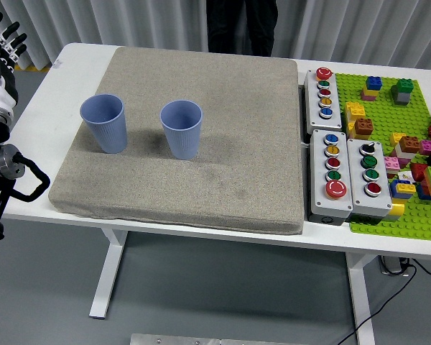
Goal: Pick cup pour cup place
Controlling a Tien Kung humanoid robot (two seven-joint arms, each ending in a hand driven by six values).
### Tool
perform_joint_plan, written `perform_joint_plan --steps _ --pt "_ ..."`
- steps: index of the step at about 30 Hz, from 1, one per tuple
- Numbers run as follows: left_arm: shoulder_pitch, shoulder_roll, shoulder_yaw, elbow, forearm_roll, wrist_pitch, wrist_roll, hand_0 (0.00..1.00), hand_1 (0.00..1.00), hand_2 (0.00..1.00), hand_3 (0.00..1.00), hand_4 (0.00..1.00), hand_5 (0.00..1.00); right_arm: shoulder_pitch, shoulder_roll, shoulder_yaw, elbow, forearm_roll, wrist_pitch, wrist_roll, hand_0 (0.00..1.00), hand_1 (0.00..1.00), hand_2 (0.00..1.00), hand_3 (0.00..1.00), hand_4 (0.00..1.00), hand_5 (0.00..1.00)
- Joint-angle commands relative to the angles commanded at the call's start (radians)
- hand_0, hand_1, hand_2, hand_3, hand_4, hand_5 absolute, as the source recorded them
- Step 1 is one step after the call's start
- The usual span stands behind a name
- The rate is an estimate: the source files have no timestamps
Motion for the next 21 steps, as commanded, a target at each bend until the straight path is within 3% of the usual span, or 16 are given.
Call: perform_joint_plan --steps 9,21 --pt "0.051 0.023 -0.009 -0.043 0.007 -0.001 0.007 0.818 0.808 0.842 0.922 0.795 0.998 -0.002 -0.002 0.008 0.000 -0.008 0.002 0.000 0.693 0.678 0.614 0.597 0.002 0.143" --pt "0.262 0.079 -0.054 -0.256 0.024 0.000 0.019 0.819 0.810 0.843 0.925 0.802 0.998 -0.008 0.000 0.030 0.000 -0.039 0.006 -0.002 0.693 0.678 0.614 0.597 0.002 0.142"
